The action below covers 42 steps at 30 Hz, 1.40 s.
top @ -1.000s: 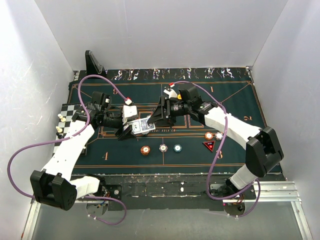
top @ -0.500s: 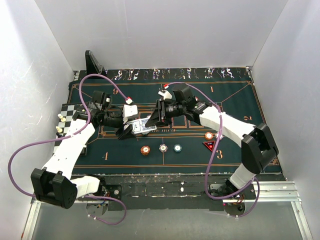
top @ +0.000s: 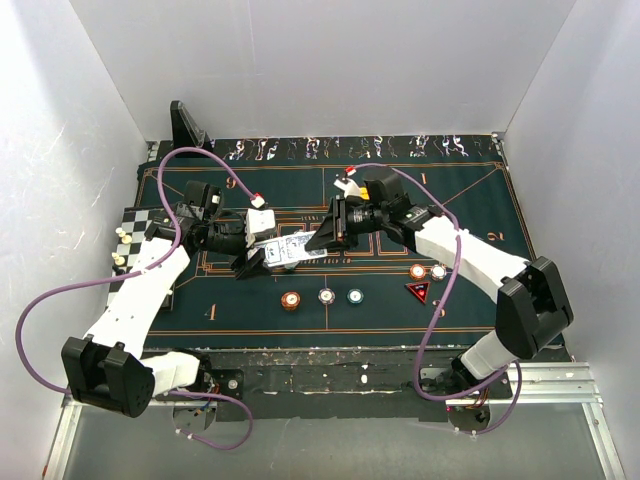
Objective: Distribute texas hold em gaming equipment
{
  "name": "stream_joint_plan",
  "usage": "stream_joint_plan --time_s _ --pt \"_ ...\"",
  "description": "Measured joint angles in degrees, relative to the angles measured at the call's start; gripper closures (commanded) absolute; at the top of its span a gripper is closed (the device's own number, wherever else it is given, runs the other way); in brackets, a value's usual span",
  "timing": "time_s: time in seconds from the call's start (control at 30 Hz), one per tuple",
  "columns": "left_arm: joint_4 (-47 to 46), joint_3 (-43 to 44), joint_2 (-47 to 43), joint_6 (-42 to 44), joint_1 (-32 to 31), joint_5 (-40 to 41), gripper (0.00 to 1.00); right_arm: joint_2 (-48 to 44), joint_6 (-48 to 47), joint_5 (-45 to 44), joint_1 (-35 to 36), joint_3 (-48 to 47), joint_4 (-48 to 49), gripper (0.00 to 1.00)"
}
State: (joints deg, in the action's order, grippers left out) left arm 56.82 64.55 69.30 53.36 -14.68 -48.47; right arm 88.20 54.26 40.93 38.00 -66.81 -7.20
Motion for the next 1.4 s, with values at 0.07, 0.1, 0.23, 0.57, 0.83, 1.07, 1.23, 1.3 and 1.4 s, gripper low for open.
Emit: stream_joint_plan --time_s 0.07,0.1,0.23,0.57,0.83,1.07,1.23,1.3,1.4 --pt "-0.02 0.02 0.00 0.00 0.00 0.00 0.98 -0.74 -0.17 0.00 -0.52 0.11 -0.09 0.79" --pt "-0.02 0.02 0.00 -0.02 0.00 0.00 0.99 -1.14 -0.24 0.00 -0.85 0.17 -0.17 0.81" --pt "-0.02 0.02 0.00 0.04 0.00 0.02 0.99 -2.82 -0.46 0.09 -2.43 0.17 -0.59 0.86" --pt "0.26 0.00 0.00 0.76 0.00 0.83 0.99 -5.60 -0.63 1.84 -8.20 0.17 -2.86 0.93" --pt "2.32 0.07 0.11 1.03 0.00 2.12 0.99 1.16 -1.05 3.34 -12.96 -6.54 -3.21 0.96" --pt "5.66 2.89 0.79 -0.26 0.00 2.82 0.97 21.97 -2.47 2.93 -9.33 -20.37 -3.65 0.97" --pt "7.21 6.16 0.79 -2.56 0.00 3.10 0.97 36.87 -3.45 1.09 -6.73 -32.79 -6.49 0.97" --pt "7.74 7.04 0.79 -3.08 0.00 3.10 0.97 41.20 -3.39 0.28 -5.92 -37.44 -6.99 0.97" --pt "8.20 7.41 0.79 -3.96 0.00 3.21 0.97 46.07 -3.13 -1.01 -4.98 -44.41 -8.17 0.97"
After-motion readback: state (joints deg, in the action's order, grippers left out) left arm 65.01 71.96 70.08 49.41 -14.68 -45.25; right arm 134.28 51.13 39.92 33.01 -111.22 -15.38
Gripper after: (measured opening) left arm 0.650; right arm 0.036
